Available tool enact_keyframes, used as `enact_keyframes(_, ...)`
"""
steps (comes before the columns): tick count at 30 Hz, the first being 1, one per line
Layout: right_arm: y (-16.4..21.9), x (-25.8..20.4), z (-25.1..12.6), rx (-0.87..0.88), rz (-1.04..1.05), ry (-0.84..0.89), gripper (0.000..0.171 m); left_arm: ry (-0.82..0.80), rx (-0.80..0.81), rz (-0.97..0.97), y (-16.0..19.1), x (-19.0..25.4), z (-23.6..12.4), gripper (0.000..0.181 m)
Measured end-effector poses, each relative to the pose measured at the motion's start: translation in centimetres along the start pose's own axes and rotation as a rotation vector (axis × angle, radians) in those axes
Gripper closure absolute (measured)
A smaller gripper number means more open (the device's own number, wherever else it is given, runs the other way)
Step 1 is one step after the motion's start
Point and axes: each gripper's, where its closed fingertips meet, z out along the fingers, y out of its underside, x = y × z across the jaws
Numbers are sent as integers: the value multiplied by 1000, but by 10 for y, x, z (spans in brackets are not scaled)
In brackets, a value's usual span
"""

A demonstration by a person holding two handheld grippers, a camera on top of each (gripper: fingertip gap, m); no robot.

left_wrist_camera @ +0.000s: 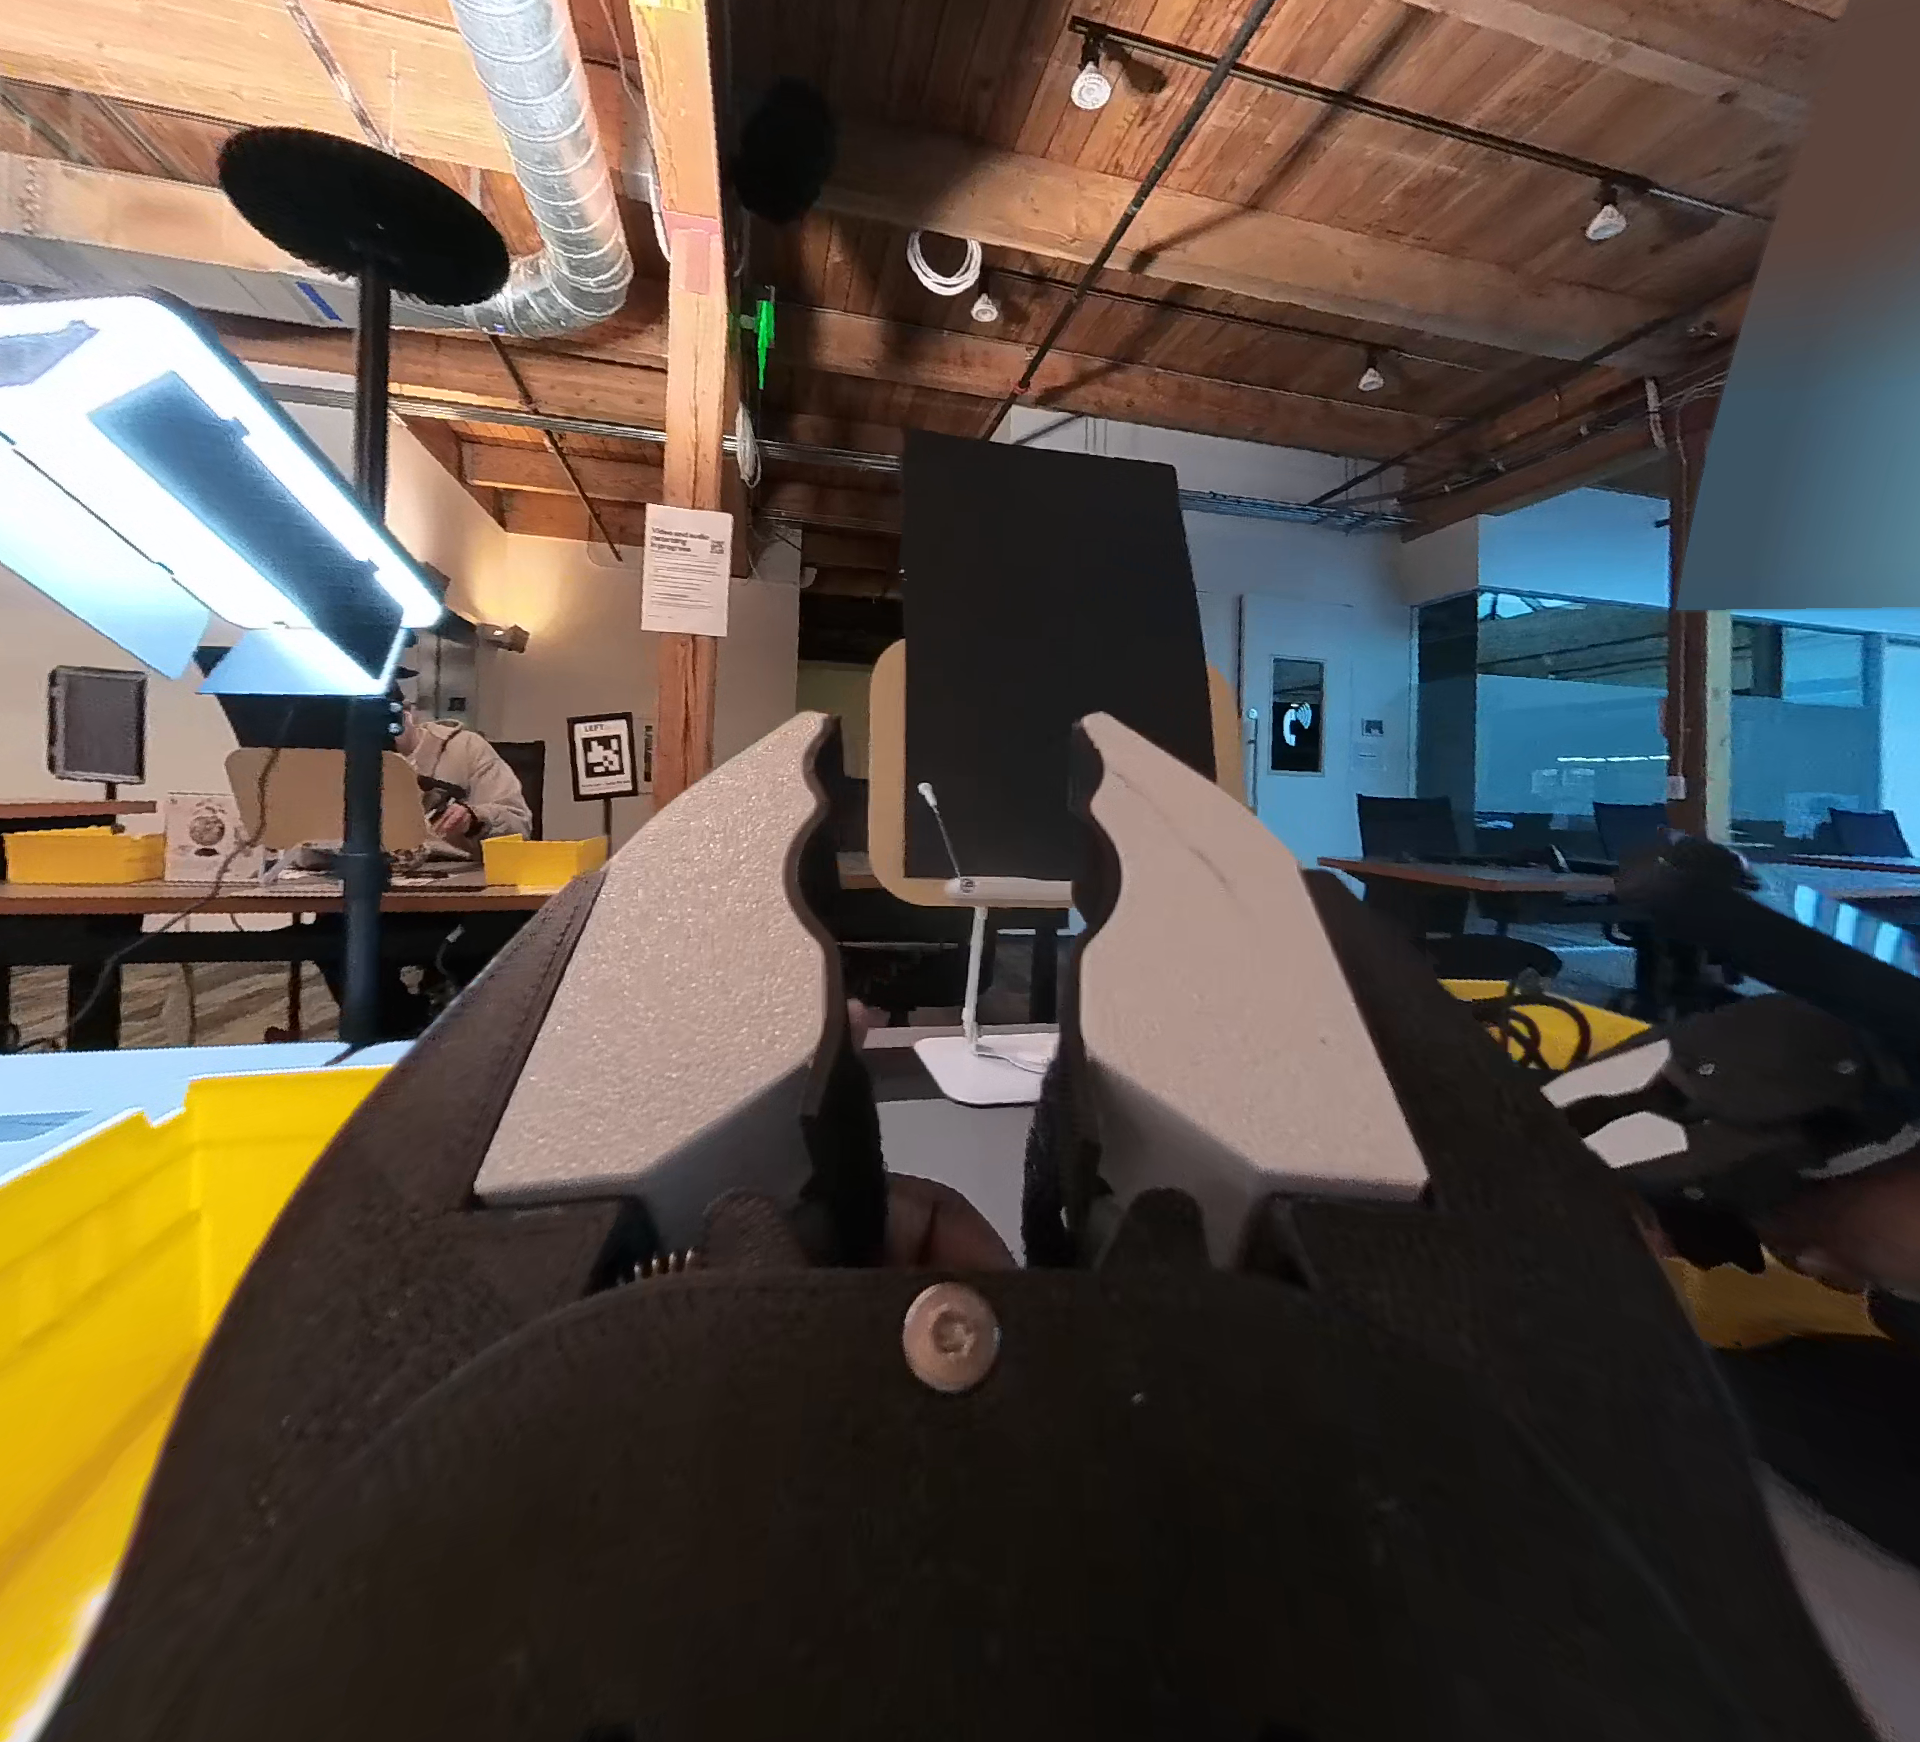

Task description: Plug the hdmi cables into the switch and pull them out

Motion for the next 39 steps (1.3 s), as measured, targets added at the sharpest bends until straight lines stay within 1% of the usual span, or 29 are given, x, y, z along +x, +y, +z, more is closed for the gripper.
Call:
enact_keyframes(7,-56,-60,34,79,-57,-99,143,-85,28,-6,-9,-30,-12,141)
enact_keyframes(14,-118,-122,75,146,-88,-215,138,-150,57,17,-23,-51,-24,142)
enact_keyframes(16,-133,-147,84,176,-118,-303,129,-172,58,28,-25,-59,-28,142)
enact_keyframes(17,-140,-160,87,197,-132,-344,131,-185,57,36,-26,-63,-30,142)
enact_keyframes(19,-145,-188,91,208,-174,-454,143,-235,46,65,-26,-77,-36,141)
enact_keyframes(20,-144,-204,89,205,-202,-534,142,-277,29,95,-24,-87,-41,141)
enact_keyframes(21,-142,-216,87,200,-214,-586,142,-334,2,138,-20,-102,-47,140)
enact_keyframes(22,-142,-221,86,201,-213,-591,141,-413,-46,186,-12,-121,-55,137)
enact_keyframes(25,-148,-230,65,312,-212,-616,128,-656,-265,334,21,-183,-92,123)
enact_keyframes(26,-151,-232,54,354,-191,-638,123,-707,-344,360,35,-200,-104,120)
enact_keyframes(27,-153,-235,43,392,-161,-669,120,-724,-441,360,53,-213,-113,117)
enact_keyframes(29,-155,-245,19,456,-102,-757,113,-697,-640,281,91,-226,-124,104)
enact_keyframes(30,-155,-251,9,479,-82,-803,109,-671,-720,223,104,-228,-126,104)
enact_keyframes(31,-154,-258,-1,491,-69,-842,105,-666,-748,192,109,-229,-125,103)
enact_keyframes(32,-153,-265,-8,496,-69,-873,101,-667,-747,199,107,-229,-125,110)
enact_keyframes(33,-150,-273,-13,494,-83,-894,97,-666,-758,212,105,-228,-129,124)
enact_keyframes(34,-147,-279,-15,484,-105,-899,93,-656,-791,213,104,-223,-134,146)
enact_keyframes(35,-143,-285,-15,468,-130,-892,89,-620,-826,191,103,-215,-138,163)
enact_keyframes(36,-139,-287,-13,447,-149,-872,85,-583,-846,141,102,-206,-140,163)
enact_keyframes(37,-135,-289,-9,425,-163,-840,80,-574,-839,101,98,-203,-140,157)
enact_keyframes(38,-132,-288,-5,407,-166,-802,77,-574,-816,84,95,-202,-139,145)
enact_keyframes(39,-132,-288,-2,398,-158,-775,77,-567,-786,88,92,-203,-136,137)
